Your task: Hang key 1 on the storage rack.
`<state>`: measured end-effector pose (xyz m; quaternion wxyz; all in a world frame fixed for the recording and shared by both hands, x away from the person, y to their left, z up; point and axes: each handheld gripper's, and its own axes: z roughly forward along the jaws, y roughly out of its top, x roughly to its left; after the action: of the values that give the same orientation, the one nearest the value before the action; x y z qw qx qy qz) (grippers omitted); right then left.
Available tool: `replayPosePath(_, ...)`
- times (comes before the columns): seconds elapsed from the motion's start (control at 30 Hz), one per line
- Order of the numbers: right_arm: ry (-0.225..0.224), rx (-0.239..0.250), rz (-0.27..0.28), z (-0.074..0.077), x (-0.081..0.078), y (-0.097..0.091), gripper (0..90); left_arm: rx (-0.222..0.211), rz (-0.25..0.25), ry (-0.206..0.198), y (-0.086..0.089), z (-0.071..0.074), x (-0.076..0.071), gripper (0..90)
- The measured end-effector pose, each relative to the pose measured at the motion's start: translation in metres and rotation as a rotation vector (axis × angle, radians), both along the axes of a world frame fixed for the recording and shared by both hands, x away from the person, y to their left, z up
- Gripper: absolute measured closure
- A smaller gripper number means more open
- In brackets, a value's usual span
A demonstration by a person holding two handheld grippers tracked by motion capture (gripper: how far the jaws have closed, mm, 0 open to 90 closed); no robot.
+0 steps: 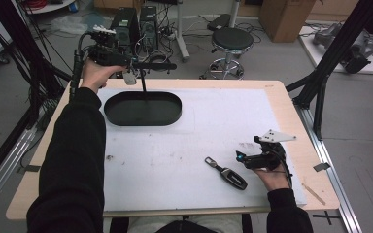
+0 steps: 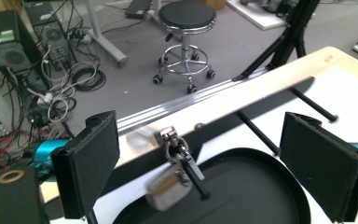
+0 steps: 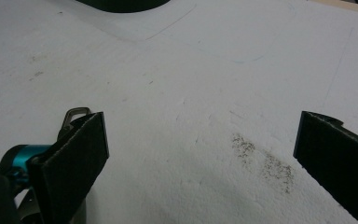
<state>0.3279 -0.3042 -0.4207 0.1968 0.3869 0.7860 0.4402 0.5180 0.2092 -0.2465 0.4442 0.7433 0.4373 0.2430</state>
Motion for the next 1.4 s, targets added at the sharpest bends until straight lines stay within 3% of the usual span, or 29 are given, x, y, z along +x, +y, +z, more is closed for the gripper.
replayPosePath(0.2, 0.001, 0.006, 0.000, 0.000, 0.000, 0.000, 2.2, 0.014, -0.002, -0.003, 0.012, -0.013, -0.023, 12.8)
replayPosePath(0.33, -0.002, 0.012, -0.004, 0.001, 0.000, -0.001, 2.2, -0.002, 0.001, -0.002, 0.024, -0.026, -0.040, 12.8)
replayPosePath(0.47, 0.000, 0.014, -0.005, 0.001, 0.000, 0.000, 2.2, 0.008, -0.019, 0.016, 0.029, -0.039, -0.055, 12.8)
replayPosePath(0.63, -0.003, 0.010, 0.004, 0.001, 0.001, 0.002, 2.2, 0.012, -0.052, 0.009, 0.029, -0.045, -0.072, 12.8)
replayPosePath(1.0, 0.002, 0.009, 0.004, 0.001, 0.001, 0.002, 2.2, 0.025, -0.071, -0.020, 0.028, -0.042, -0.094, 12.8)
replayPosePath(1.4, 0.000, 0.003, 0.006, 0.000, 0.001, 0.002, 2.2, 0.032, -0.055, -0.001, 0.039, -0.066, -0.112, 12.9)
